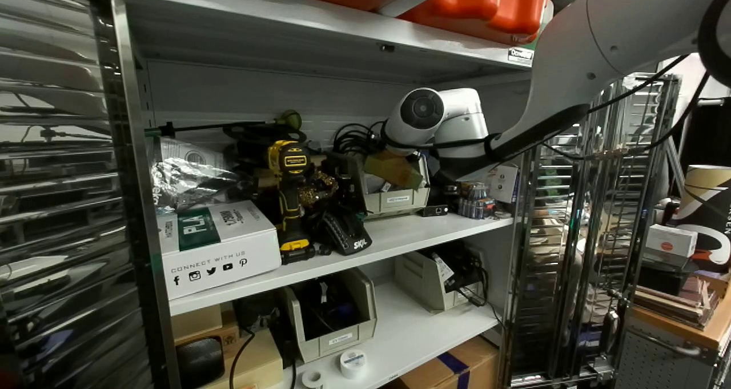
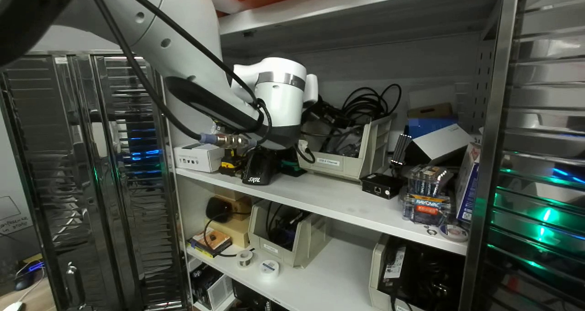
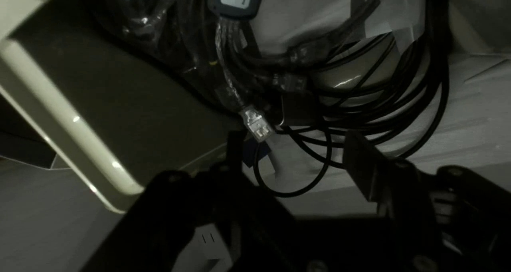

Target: Put the black object in the cream box

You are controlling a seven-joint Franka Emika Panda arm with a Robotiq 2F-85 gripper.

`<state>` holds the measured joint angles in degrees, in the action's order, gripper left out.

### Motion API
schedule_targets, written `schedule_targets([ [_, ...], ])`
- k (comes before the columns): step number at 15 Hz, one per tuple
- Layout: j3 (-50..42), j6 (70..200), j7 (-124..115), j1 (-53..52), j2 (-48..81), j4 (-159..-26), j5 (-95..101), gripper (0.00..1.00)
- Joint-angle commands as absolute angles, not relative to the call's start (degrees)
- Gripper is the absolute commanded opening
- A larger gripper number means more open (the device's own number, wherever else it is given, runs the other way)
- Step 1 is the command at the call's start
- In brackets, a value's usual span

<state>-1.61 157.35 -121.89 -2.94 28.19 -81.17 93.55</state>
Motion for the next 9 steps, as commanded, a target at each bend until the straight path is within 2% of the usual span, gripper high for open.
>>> schedule_targets([
  [1, -0.8, 159.0, -114.7, -1.6, 24.6, -84.3, 88.9, 0.99],
  [7, 1.1, 166.2, -90.7, 3.7, 13.3, -102.8, 68.5, 1.0],
  [9, 6.9, 166.9, -81.8, 9.7, 10.0, -109.6, 61.4, 1.0],
])
